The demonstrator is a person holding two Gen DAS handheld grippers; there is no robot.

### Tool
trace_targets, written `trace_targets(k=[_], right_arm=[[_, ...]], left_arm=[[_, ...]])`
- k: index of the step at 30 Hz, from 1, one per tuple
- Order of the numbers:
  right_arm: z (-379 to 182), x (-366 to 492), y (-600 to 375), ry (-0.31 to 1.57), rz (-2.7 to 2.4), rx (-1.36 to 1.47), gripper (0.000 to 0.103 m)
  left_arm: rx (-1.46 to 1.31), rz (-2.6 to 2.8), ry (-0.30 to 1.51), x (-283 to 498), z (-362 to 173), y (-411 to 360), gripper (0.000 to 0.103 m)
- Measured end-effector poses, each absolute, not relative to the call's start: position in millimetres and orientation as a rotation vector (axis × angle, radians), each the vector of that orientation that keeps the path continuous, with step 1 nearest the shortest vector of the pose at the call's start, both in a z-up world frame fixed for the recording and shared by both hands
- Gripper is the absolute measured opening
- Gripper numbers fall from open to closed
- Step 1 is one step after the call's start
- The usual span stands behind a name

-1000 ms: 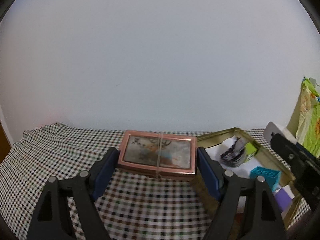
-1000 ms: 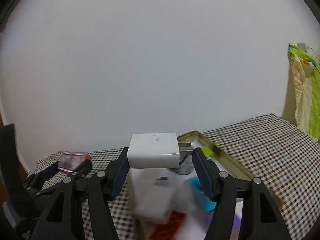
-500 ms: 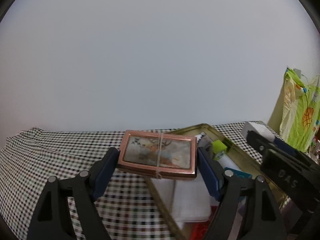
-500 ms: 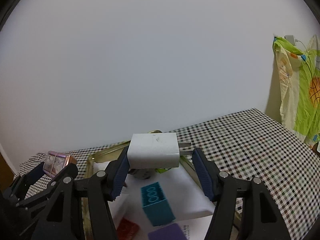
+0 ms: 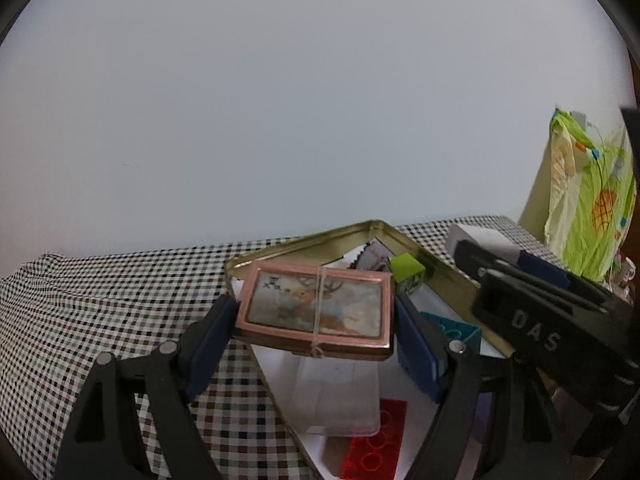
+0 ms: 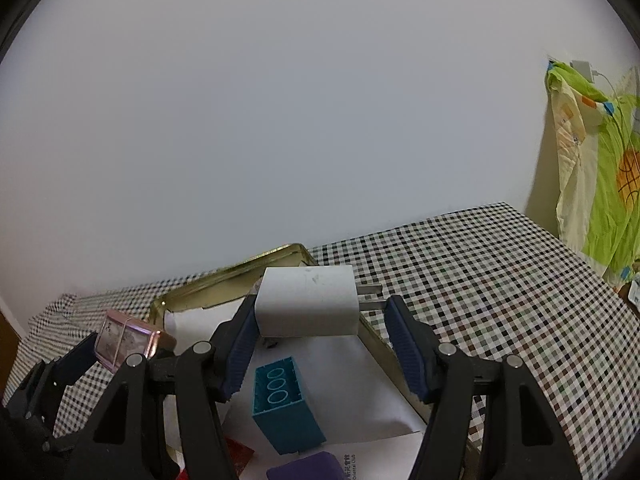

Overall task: Organize rigid objects
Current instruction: 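Carry the pink picture box and white charger over the gold tin with both tools, then lower the picture box and charger into the tin and open both tools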

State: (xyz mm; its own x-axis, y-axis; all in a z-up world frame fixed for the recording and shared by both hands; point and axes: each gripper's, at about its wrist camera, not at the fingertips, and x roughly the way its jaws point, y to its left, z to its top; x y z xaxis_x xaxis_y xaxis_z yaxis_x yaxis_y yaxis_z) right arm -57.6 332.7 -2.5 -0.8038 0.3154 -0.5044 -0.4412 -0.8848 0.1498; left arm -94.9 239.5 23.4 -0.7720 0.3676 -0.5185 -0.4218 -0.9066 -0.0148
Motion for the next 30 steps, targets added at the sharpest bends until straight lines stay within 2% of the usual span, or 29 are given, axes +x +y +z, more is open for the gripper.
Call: trace_targets(k=[14,30], right_arm=[[-12.7,-73.3,323.4,0.351,2.637,-0.864,0.065],[-21.9,-85.3,329.2,0.335,2.606,-0.956,0.065]], left_arm=[[-0.782,2.590,0.281,-84.6,-0.6,267.9,0.079],[-0.843,2.589,0.312,-91.6,-6.1,267.6,0.078]])
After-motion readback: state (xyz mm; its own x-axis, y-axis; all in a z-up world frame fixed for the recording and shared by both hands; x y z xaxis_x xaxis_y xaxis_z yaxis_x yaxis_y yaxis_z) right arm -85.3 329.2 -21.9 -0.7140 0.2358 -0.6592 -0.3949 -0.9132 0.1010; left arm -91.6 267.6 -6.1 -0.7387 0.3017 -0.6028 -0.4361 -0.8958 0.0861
